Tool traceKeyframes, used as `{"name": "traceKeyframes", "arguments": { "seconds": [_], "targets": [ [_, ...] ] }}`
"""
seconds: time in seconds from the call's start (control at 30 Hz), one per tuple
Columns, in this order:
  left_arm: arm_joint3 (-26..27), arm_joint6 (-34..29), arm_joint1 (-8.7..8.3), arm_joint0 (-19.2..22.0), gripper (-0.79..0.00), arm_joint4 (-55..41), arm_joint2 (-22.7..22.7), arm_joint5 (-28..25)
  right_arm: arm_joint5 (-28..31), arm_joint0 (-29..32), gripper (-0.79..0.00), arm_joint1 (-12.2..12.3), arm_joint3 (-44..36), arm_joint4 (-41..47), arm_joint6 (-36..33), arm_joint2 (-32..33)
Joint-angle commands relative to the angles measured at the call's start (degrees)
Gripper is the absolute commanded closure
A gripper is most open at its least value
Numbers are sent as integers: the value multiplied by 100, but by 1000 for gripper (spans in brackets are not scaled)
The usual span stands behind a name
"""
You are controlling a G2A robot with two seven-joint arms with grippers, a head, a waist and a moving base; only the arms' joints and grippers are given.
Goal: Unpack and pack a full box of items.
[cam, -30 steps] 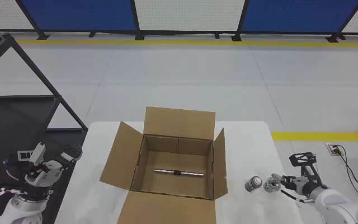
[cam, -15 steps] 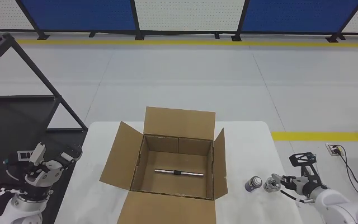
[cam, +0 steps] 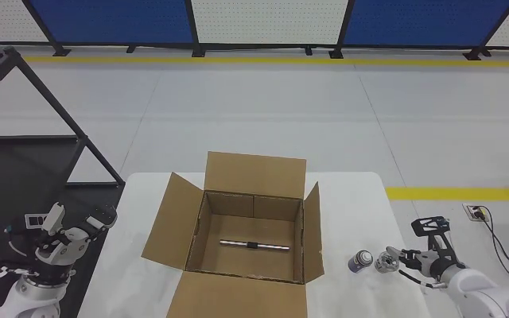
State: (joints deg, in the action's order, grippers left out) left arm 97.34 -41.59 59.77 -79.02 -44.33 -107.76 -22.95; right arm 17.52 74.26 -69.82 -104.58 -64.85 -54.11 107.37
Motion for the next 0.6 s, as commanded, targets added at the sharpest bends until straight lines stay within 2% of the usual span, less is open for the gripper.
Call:
{"name": "traceKeyframes", "arguments": {
  "seconds": [0.0, 0.57],
  "targets": [
    [0, 0, 0, 0, -785, 0, 0, 0, 0, 0, -785, 0, 0, 0, 0, 0],
    [0, 0, 0, 0, -785, 0, 0, 0, 0, 0, -785, 0, 0, 0, 0, 0]
  ]
}}
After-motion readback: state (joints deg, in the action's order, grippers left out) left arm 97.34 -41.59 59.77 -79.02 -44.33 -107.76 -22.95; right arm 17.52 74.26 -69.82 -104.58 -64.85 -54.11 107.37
